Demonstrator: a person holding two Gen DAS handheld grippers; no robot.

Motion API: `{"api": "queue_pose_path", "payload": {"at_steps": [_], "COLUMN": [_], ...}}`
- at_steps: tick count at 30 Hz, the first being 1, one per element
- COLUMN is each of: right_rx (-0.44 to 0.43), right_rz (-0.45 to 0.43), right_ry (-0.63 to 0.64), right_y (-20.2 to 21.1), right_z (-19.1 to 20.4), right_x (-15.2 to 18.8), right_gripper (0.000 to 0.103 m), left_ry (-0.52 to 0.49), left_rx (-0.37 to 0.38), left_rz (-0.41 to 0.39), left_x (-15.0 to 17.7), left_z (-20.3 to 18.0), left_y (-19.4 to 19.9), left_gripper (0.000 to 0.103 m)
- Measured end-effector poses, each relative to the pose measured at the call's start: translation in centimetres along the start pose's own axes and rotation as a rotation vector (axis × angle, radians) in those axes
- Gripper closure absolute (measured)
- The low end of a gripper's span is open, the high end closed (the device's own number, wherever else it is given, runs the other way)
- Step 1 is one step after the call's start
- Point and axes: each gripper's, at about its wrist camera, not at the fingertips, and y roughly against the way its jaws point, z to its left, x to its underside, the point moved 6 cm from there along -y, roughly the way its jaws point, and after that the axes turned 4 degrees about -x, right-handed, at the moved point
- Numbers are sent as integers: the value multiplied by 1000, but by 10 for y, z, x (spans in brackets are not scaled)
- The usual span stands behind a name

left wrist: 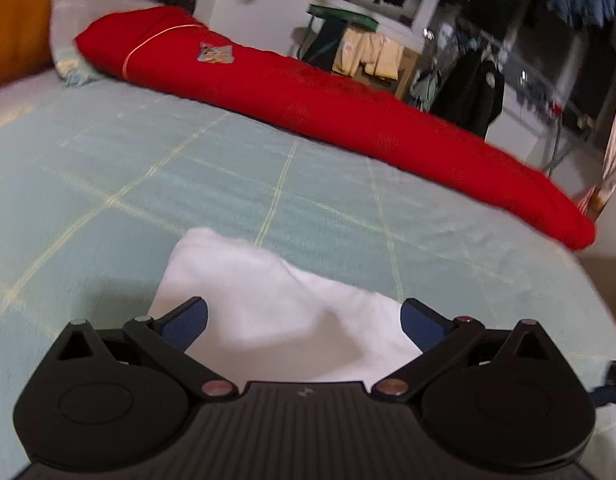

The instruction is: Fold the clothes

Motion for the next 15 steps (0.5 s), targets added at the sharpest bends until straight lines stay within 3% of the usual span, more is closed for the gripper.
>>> {"api": "queue_pose_path", "payload": {"at_steps": [4, 9, 12, 15], "right_rx": [11, 39, 54, 57], "right_rz": [-18, -22, -32, -50], "right_ry": [-43, -69, -86, -123], "right_y": [7, 26, 40, 54], "right_z": [-2, -3, -3, -3], "right_x": [7, 22, 30, 39], "right_gripper": [0, 0, 0, 0], "left_ry": [-4, -51, -102, -85], "left_rx": [-51, -75, 6, 56], "left_rz": [83, 66, 30, 53], "left_x": [12, 17, 29, 58], "left_z": [6, -16, -50, -73], "left_y": [-40, -12, 20, 36], "left_gripper": [1, 1, 1, 1]}}
